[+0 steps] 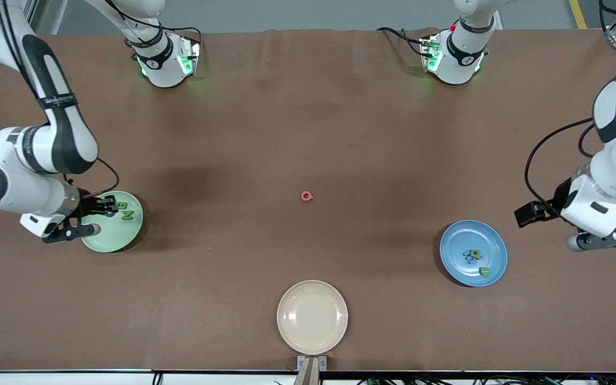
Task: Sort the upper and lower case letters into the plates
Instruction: 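Place the blue c on the green plate while the left gripper withdraws, then reach the pink q with the right gripper and grasp it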
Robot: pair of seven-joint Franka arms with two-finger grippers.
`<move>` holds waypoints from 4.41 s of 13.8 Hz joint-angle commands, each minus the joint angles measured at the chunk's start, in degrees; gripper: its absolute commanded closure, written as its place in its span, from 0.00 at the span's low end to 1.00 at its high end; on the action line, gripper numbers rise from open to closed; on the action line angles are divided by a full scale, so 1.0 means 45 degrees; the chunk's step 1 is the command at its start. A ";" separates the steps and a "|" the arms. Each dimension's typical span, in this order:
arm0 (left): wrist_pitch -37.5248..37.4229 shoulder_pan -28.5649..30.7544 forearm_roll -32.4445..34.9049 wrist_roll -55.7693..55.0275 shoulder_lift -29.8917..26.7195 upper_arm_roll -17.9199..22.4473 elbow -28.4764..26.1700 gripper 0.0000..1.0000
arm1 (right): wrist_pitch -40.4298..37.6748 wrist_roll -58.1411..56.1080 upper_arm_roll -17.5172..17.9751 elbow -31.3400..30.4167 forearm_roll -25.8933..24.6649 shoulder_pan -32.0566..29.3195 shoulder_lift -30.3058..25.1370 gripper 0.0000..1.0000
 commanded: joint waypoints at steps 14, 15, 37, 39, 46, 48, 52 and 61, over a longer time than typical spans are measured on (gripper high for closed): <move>-0.1922 -0.5608 -0.3439 0.4064 -0.4515 0.7857 -0.2209 0.00 | 0.3344 -0.1687 -0.0144 -0.1059 -0.1186 -0.1182 0.1762 0.66; -0.1921 -0.5782 -0.3401 0.4084 -0.4711 0.7896 -0.2250 0.00 | 0.3227 -0.1648 -0.0124 -0.1059 -0.1166 -0.1143 0.1723 0.36; -0.1862 -0.5842 -0.3420 0.4260 -0.4752 0.8150 -0.2231 0.00 | 0.1131 2.0612 0.3377 0.3393 -0.1342 0.7505 0.3635 0.01; -0.1862 -0.5862 -0.3420 0.4260 -0.4752 0.8131 -0.2231 0.00 | 0.1410 2.1513 0.2206 0.4131 -0.1342 0.8948 0.4259 0.02; -0.1901 -0.5842 -0.3420 0.4279 -0.4752 0.8131 -0.2270 0.00 | 0.1448 2.2513 0.0560 0.5679 -0.1381 1.1277 0.5726 0.02; -0.1901 -0.5823 -0.3420 0.4279 -0.4752 0.8131 -0.2251 0.00 | 0.1682 2.2532 0.0443 0.5834 -0.1381 1.1474 0.6018 0.03; -0.1901 -0.5842 -0.3420 0.4279 -0.4713 0.8131 -0.2270 0.00 | 0.1664 2.2493 0.0442 0.5952 -0.1342 1.1533 0.6215 0.04; -0.1901 -0.5842 -0.3420 0.4279 -0.4694 0.8131 -0.2231 0.00 | 0.1683 2.2415 0.0442 0.5933 -0.1361 1.1592 0.6215 0.52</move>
